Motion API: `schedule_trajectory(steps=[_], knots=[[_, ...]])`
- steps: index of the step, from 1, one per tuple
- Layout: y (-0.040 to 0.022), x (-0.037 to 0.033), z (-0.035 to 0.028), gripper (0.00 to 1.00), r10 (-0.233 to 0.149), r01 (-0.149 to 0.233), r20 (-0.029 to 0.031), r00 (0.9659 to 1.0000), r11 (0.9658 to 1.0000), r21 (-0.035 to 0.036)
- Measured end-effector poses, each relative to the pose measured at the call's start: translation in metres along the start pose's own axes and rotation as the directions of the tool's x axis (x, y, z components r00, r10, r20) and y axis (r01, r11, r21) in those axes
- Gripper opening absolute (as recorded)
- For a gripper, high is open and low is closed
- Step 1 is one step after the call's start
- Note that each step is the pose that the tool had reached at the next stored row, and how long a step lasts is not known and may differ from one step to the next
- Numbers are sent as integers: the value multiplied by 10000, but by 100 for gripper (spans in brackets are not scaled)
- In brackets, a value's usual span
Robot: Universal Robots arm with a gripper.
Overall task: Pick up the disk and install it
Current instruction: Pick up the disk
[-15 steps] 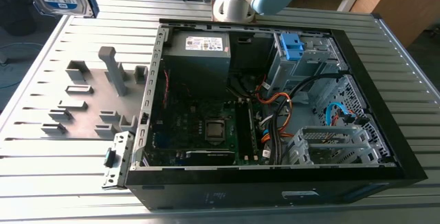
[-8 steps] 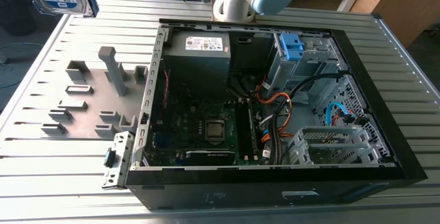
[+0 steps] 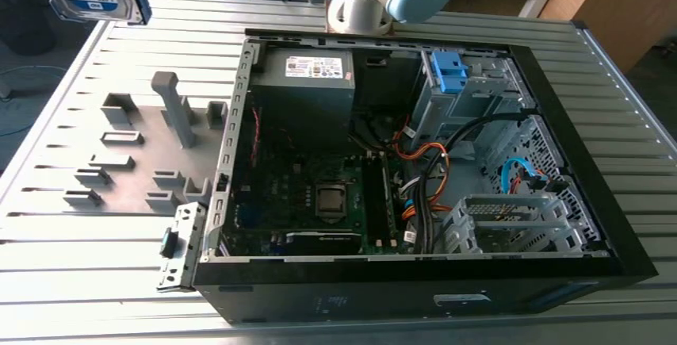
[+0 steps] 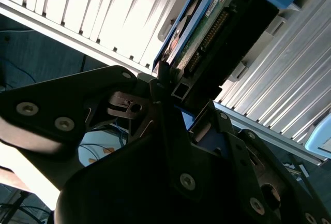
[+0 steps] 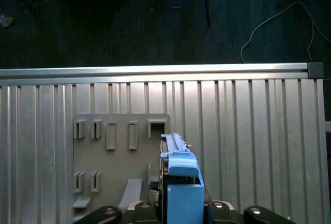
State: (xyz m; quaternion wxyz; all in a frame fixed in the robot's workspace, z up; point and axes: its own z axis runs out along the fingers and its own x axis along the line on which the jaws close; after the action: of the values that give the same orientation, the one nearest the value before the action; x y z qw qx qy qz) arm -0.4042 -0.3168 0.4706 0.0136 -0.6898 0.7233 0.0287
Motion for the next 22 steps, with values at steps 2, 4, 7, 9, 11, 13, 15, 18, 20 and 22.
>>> schedule_trajectory(steps=[2,4,7,9,11,13,15,18,20,22], knots=[[0,0,-5,36,0,0,0,10000,10000,0],[0,-1,-10,36,0,0,1,10000,10000,-1],[0,-1,-17,36,0,0,3,10000,10000,0],[-1,-1,-22,36,0,0,3,10000,10000,0],[-1,-2,-27,36,0,0,4,10000,10000,0],[-1,-2,-33,36,0,0,5,10000,10000,0],[-1,-3,-39,36,0,0,5,10000,10000,-1],[-2,-3,-47,36,0,0,6,10000,10000,0],[-2,-3,-53,36,0,0,6,10000,10000,0],[-2,-4,-58,36,0,0,7,10000,10000,0]])
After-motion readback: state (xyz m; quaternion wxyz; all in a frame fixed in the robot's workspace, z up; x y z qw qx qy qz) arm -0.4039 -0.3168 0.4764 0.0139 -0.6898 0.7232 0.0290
